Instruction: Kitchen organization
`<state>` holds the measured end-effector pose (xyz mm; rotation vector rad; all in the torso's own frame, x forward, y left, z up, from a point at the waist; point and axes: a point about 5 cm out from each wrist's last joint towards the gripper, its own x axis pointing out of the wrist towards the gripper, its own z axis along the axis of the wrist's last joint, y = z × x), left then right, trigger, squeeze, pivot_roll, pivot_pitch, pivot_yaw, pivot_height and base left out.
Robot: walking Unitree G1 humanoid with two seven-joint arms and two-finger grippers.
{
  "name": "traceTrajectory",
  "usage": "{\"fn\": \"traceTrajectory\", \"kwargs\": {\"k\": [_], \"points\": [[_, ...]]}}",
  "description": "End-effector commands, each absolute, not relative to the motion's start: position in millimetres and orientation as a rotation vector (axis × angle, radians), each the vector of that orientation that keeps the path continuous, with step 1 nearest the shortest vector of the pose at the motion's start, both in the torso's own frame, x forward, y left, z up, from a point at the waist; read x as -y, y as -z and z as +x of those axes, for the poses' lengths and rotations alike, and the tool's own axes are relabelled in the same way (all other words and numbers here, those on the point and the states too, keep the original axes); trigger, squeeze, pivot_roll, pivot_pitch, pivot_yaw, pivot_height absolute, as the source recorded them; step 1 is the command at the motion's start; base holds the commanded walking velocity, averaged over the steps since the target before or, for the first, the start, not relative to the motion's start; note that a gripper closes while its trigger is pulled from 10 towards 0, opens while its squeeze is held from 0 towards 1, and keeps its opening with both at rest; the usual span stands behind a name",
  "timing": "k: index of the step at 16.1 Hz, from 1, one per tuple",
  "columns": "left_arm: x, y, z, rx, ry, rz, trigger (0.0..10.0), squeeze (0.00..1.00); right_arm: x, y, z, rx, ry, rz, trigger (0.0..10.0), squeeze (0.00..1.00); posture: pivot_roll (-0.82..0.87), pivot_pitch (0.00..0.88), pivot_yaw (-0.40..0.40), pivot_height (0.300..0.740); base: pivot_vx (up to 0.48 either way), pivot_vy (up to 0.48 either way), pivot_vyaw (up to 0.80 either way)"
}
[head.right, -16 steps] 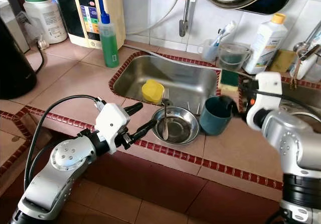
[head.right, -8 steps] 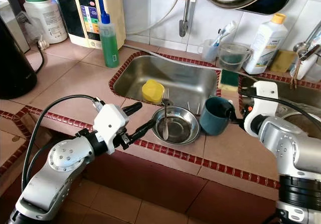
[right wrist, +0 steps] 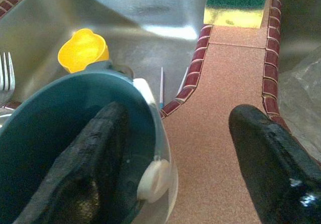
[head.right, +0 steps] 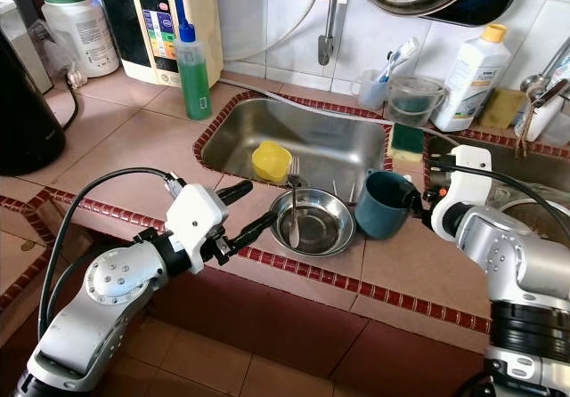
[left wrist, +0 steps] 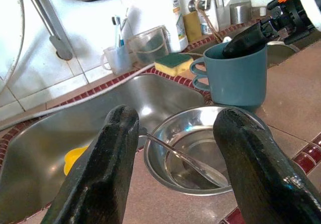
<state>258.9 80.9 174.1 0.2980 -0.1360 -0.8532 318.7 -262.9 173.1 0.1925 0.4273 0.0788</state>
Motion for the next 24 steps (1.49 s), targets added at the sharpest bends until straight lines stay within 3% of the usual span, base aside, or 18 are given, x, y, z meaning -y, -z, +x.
{"fn": "traceTrajectory", "kwargs": {"k": [1,24], "points": [[-79.7,-177.4,256.3,0.154,0.865,0.303,10.0,0.00,263.3,-175.6,321.0,-0.415,-0.080,0.210,0.0,0.00,-0.07,0.000,-0.051,0.732,0.000,0.000,0.00],[-80.2,-178.0,254.4,0.153,0.860,0.296,10.0,0.00,270.9,-176.0,323.3,-0.408,-0.049,0.211,0.0,0.00,-0.06,0.004,-0.050,0.732,0.000,0.000,0.00]]}}
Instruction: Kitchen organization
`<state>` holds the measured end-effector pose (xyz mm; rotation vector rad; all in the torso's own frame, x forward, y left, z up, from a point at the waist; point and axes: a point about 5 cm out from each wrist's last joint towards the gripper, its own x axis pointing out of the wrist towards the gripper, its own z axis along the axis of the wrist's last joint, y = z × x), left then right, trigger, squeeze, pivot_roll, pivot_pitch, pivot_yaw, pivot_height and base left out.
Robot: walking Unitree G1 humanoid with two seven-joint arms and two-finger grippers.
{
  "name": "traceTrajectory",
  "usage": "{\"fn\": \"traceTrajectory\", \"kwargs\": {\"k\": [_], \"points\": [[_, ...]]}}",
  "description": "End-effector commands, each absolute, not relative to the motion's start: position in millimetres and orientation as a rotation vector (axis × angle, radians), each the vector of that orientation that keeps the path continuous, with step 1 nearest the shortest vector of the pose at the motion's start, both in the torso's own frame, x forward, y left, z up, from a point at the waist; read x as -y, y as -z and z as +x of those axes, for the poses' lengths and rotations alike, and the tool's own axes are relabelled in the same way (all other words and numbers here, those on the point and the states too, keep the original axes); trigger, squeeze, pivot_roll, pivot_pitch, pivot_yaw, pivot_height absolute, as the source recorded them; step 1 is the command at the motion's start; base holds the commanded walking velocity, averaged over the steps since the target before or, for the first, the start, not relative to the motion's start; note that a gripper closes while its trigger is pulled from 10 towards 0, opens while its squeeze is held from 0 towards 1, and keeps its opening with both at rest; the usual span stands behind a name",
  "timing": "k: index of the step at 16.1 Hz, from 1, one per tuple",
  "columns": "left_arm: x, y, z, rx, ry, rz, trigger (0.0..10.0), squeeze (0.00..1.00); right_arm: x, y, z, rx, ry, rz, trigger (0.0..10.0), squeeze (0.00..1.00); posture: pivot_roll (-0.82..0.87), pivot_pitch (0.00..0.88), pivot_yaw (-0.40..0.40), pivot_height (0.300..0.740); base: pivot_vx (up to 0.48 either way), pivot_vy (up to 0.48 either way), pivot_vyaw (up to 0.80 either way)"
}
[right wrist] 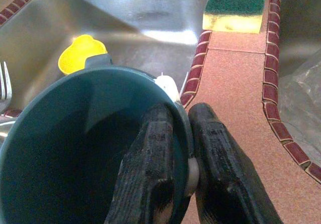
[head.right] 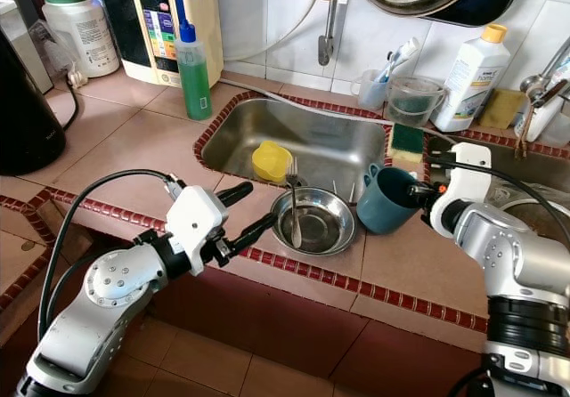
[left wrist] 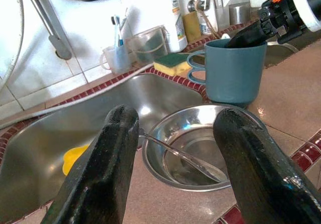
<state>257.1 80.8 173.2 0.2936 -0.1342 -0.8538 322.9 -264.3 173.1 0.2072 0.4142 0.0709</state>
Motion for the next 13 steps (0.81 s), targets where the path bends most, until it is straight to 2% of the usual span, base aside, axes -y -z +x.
{"fn": "traceTrajectory", "kwargs": {"k": [1,4,5,6,7,8,13], "points": [[-81,-178,255,0.153,0.858,0.295,10.0,0.00,271,-176,323,-0.406,-0.047,0.210,0.0,0.00,-0.06,0.004,-0.050,0.732,0.000,0.000,0.00],[-81,-179,256,0.157,0.851,0.291,10.0,0.00,278,-192,327,-0.329,-0.019,0.213,0.2,0.00,-0.06,0.000,-0.047,0.732,0.000,0.000,0.00],[-81,-179,257,0.158,0.850,0.291,10.0,0.00,280,-197,329,-0.296,-0.002,0.202,1.1,0.00,-0.06,0.000,-0.047,0.732,0.000,0.000,0.00],[-81,-180,258,0.160,0.845,0.289,10.0,0.00,283,-208,331,-0.226,0.003,0.181,3.8,0.00,-0.06,0.000,-0.045,0.732,0.000,0.000,0.00],[-82,-180,260,0.160,0.840,0.284,10.0,0.00,283,-215,333,-0.170,0.006,0.163,8.8,0.00,-0.06,0.000,-0.044,0.732,0.000,0.000,0.00],[-82,-181,262,0.159,0.832,0.272,10.0,0.00,282,-225,335,-0.096,0.008,0.147,10.0,0.00,-0.06,0.000,-0.044,0.732,0.000,0.000,0.00],[-96,-184,275,0.151,0.713,0.180,10.0,0.00,261,-240,335,0.156,-0.009,0.114,10.0,0.00,-0.05,0.000,-0.044,0.732,0.000,0.000,0.00]]}}
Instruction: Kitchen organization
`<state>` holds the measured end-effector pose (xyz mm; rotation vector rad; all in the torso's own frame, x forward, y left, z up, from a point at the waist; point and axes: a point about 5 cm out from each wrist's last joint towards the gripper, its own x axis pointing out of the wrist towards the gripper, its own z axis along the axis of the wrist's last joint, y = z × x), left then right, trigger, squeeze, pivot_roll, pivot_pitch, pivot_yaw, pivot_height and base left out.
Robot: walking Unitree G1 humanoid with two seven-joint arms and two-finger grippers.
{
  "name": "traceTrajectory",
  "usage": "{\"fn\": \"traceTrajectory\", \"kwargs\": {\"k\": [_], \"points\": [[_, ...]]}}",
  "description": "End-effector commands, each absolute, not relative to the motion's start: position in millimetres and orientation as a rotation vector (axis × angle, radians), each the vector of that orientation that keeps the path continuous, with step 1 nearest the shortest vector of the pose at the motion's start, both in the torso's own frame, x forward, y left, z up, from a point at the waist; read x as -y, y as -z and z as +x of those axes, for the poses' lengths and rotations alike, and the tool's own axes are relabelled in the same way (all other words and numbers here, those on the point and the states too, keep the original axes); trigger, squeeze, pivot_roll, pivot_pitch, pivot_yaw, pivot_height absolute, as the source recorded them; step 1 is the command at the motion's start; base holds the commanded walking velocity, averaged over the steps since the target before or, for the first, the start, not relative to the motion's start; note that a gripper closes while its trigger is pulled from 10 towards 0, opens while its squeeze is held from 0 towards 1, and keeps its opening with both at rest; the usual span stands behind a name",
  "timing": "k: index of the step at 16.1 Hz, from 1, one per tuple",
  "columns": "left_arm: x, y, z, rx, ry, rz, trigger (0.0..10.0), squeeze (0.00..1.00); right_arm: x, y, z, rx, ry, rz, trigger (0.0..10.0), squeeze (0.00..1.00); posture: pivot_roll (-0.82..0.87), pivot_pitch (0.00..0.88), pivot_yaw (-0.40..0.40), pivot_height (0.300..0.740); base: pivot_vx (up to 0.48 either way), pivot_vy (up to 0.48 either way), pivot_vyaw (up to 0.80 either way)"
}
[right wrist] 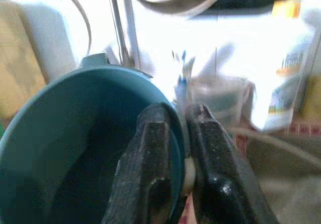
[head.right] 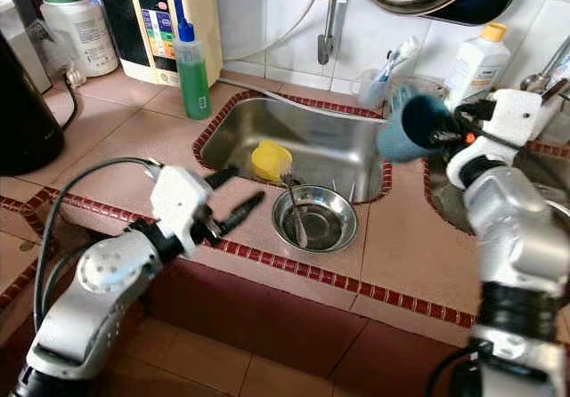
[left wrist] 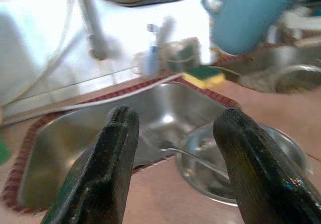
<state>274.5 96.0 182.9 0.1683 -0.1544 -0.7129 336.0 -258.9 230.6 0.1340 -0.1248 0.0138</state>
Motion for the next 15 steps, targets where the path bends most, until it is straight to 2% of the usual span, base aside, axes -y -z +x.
{"fn": "traceTrajectory", "kwargs": {"k": [1,5,9,15], "points": [[-101,-184,280,0.147,0.673,0.132,10.0,0.00,253,-238,333,0.206,-0.012,0.102,10.0,0.00,-0.05,0.000,-0.045,0.732,0.000,0.000,0.00],[-110,-186,288,0.146,0.598,0.078,10.0,0.00,232,-227,329,0.267,-0.051,0.098,10.0,0.00,-0.05,0.000,-0.042,0.732,0.000,0.000,0.00],[-116,-182,295,0.101,0.551,0.005,10.0,0.00,233,-236,324,0.379,-0.021,0.078,10.0,0.00,-0.05,0.000,-0.040,0.732,0.000,0.000,0.00],[-116,-179,296,0.070,0.554,-0.051,10.0,0.00,228,-225,321,0.369,-0.018,0.046,10.0,0.00,-0.05,0.000,-0.041,0.732,0.000,0.000,0.00]]}}
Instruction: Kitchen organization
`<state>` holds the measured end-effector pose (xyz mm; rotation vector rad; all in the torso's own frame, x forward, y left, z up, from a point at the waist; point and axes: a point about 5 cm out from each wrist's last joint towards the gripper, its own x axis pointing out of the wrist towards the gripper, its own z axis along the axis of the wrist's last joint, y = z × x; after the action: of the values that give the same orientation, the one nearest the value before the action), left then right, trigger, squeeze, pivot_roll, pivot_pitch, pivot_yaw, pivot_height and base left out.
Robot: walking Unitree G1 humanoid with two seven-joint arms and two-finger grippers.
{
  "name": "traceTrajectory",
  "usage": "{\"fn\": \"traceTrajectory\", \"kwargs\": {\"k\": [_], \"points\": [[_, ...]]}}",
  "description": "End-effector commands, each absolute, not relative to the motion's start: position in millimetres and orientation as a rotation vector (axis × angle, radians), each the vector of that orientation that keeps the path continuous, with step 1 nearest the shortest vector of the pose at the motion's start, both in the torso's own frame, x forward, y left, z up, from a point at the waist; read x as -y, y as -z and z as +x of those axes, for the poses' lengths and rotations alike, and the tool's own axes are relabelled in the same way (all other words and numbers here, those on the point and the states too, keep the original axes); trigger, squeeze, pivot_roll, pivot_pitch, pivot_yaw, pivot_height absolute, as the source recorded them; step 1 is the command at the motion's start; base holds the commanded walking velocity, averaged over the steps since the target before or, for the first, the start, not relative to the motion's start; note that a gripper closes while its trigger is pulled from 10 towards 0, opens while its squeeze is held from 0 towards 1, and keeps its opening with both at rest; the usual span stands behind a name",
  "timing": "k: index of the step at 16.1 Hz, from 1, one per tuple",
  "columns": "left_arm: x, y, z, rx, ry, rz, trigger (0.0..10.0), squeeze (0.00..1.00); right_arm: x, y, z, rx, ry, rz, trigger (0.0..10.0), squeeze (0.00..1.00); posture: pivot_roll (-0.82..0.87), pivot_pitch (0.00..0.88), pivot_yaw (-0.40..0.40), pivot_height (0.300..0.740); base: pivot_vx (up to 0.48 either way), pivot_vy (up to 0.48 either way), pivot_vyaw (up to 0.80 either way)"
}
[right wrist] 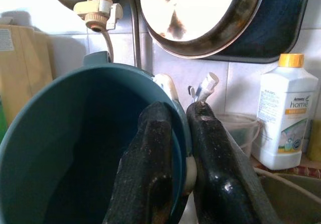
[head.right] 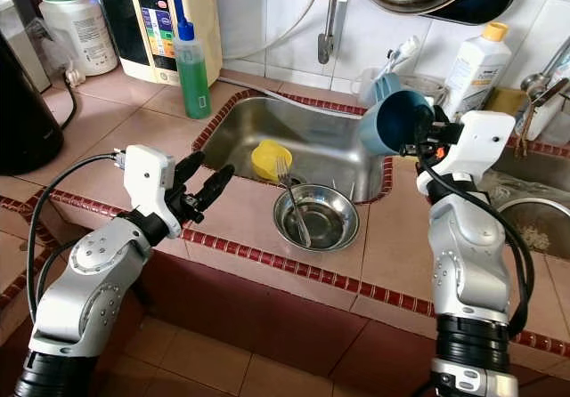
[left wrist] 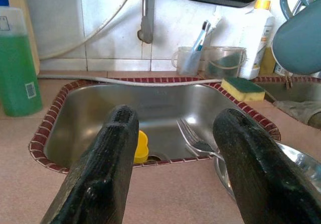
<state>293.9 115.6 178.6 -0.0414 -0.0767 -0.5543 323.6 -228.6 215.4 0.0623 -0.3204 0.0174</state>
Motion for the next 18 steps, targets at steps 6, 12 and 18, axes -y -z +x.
{"fn": "traceTrajectory", "kwargs": {"k": [6,12,18], "points": [[-115.1,-178.3,296.2,0.053,0.555,-0.068,10.0,0.00,226.9,-224.1,321.5,0.379,-0.027,0.041,10.0,0.00,-0.05,0.000,-0.044,0.732,0.299,0.000,0.00],[-114.6,-177.8,295.5,0.051,0.555,-0.071,10.0,0.00,226.0,-224.5,321.9,0.381,-0.034,0.040,10.0,0.00,-0.05,0.000,-0.046,0.732,0.358,0.000,0.00],[-113.1,-176.3,294.1,0.040,0.563,-0.062,10.0,0.00,229.7,-223.7,321.2,0.370,-0.031,0.038,10.0,0.00,-0.05,0.000,-0.047,0.732,0.291,0.000,0.00]]}}
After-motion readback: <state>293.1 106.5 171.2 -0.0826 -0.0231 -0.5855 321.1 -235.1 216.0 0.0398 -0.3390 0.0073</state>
